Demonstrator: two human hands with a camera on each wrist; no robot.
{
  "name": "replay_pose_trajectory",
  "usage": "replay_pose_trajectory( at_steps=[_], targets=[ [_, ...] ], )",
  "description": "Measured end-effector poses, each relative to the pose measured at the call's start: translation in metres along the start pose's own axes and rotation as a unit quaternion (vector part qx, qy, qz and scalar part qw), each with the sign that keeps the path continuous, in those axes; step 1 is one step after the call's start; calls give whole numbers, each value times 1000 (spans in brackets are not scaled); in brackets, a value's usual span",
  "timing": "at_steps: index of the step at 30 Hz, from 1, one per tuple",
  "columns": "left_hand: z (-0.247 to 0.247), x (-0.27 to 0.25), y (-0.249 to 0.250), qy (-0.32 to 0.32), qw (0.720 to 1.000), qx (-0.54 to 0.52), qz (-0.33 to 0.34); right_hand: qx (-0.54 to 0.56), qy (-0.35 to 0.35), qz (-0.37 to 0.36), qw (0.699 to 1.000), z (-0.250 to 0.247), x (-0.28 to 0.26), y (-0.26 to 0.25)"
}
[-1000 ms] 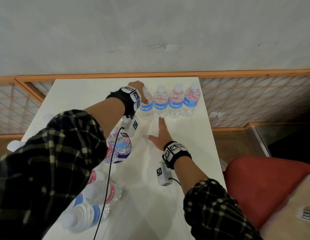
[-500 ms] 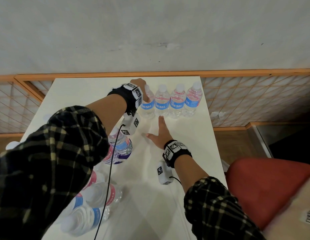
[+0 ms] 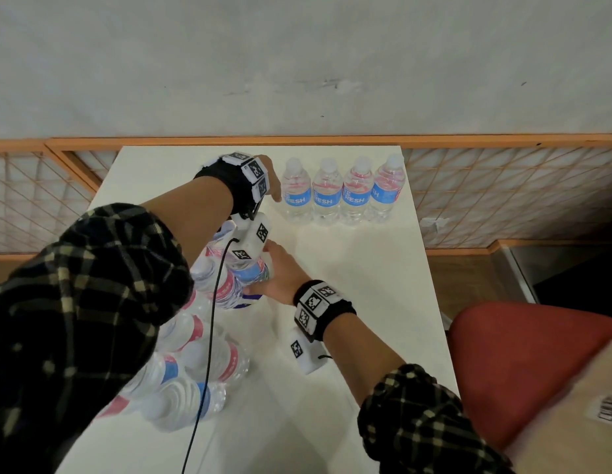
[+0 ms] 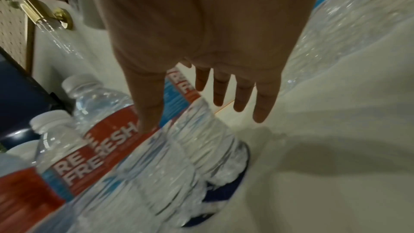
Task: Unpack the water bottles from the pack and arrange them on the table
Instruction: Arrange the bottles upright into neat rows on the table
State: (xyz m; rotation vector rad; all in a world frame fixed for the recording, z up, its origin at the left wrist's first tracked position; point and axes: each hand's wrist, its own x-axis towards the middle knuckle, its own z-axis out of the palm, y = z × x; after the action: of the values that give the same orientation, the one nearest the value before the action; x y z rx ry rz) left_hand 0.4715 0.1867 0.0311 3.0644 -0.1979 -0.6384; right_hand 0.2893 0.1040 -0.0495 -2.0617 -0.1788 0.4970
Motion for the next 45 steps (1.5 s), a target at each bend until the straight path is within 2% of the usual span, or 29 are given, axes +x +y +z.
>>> replay_pose_trajectory(
  at_steps=[2,6,7,9,12,15,18,19,23,26,28,32,36,40,45],
  targets=[
    [1,-12,-5,-7,1000,31,-2,20,15,-13,1000,9,-2,-9],
    [3,-36,-21,-27,997,70,21,55,70,3,996,9,-10,-14],
    [3,-43,-30,-39,997,65,6,62,88,6,994,9,-13,-12],
    [-1,-60,-40,-38,996,82,21,86,135,26,987,7,-19,-6],
    [-2,-82,-55,-52,988,147,-19,82,214,50,972,-4,-27,9],
    [18,-64,-69,-96,979,179,-13,55,253,70,963,-25,-39,26],
    [16,-68,-62,-89,984,154,-9,64,297,93,948,-52,-58,41],
    [16,-73,-56,-90,984,154,12,71,306,102,944,-62,-64,46],
    [10,-76,-28,-124,980,152,24,69,318,128,937,-93,-87,61],
    [15,-75,-1,-91,986,136,27,51,315,147,936,-108,-99,74],
    [27,-66,25,-54,991,99,66,51,314,150,936,-114,-104,82],
    [24,-119,87,-2,993,-6,115,68,317,143,935,-119,-111,88],
    [41,-129,126,38,984,-112,135,96,314,126,936,-117,-114,93],
    [54,-130,132,52,967,-187,168,114,320,136,931,-115,-117,98],
    [66,-132,127,38,961,-220,166,117,355,146,916,-109,-100,123]
  ],
)
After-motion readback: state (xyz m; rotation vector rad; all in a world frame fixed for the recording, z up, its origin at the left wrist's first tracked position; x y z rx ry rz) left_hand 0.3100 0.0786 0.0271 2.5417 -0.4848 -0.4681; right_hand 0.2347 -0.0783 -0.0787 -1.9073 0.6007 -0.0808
